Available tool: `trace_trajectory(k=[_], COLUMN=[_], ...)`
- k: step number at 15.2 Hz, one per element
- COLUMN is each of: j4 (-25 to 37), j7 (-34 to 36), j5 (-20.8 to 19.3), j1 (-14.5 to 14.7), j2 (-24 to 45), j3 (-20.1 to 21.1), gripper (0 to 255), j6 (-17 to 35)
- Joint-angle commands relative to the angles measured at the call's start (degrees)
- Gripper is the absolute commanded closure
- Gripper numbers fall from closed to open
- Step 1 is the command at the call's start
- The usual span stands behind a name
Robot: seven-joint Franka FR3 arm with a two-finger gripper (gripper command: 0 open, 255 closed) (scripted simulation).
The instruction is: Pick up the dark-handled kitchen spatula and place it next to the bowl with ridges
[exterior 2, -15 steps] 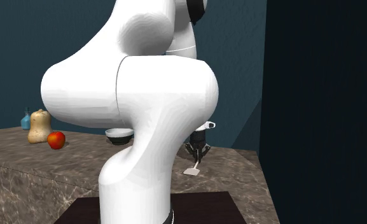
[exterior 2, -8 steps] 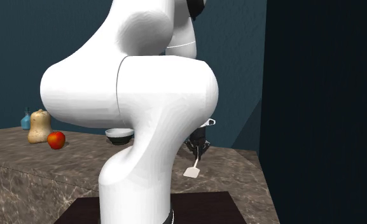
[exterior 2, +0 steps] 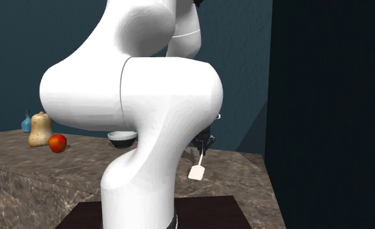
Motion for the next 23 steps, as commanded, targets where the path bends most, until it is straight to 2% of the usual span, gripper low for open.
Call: trace_trajectory(k=[1,20,23], j4=[0.02,2.04,1.77], j7=[0.63,4.60,9.37], j5=[-0.76,-6.45,-7.22], j1=[0.41,1.91,4.37], j2=[-1.42,-12.85,-13.11], j3=[-0.45,-2.59,-0.81], gripper=[255,255,255], j6=[-1.44,-14.44,-14.40])
